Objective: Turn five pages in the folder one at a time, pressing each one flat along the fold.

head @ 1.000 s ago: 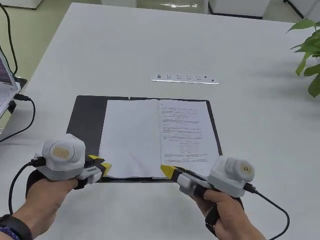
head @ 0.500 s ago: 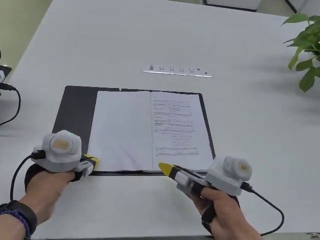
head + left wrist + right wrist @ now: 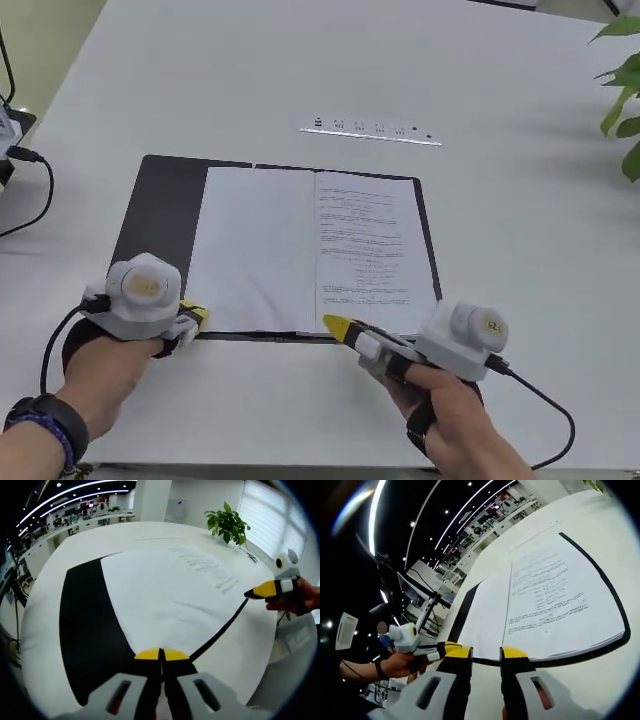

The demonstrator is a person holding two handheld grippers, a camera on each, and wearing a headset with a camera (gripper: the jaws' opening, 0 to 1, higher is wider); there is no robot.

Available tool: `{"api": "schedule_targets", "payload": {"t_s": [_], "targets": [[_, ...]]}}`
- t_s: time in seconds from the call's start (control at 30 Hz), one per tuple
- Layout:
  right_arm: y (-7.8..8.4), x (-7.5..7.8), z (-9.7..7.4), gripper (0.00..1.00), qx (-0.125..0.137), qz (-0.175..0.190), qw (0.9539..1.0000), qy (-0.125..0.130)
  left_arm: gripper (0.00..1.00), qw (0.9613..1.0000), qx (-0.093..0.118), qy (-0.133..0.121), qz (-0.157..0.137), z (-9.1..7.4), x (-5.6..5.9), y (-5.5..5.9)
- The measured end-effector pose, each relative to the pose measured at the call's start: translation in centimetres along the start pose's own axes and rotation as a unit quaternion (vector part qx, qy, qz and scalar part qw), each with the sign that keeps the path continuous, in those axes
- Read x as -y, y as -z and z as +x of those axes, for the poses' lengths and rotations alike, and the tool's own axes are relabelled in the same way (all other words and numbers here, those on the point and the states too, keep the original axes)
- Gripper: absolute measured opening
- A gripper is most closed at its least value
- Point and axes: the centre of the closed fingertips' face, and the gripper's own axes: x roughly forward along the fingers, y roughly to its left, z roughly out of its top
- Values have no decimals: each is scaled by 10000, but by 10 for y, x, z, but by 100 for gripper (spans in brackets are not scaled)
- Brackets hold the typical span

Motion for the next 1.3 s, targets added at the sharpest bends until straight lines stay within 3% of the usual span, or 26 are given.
{"api": "schedule_targets", "payload": {"t_s": [0.23, 0.43, 0.6, 0.7, 0.73, 1.03, 1.3], "targets": [[-13, 3, 20, 14, -35, -38, 10000, -5, 0, 9999, 65, 87, -101, -1, -2, -1], [-38, 4, 46, 12, -74, -193, 9998, -50, 0, 9999, 85, 117, -93, 0, -4, -2], [-58, 7, 68, 10, -3, -288, 9996, -70, 0, 9997, 96, 118, -174, 1, -8, -1], [-64, 14, 79, 6, 143, -113, 9998, -32, 0, 9999, 87, 41, -133, 2, -10, 0], [-66, 16, 82, 5, 227, 48, 9997, 18, 0, 9999, 78, 18, -98, 3, -10, 0], [-62, 33, 106, 0, 196, 112, 9996, 186, 0, 9997, 92, -26, -227, 5, -13, 0], [-71, 34, 114, 0, 380, 171, 9991, 97, 0, 9997, 93, -40, -216, 6, -13, 1]]}}
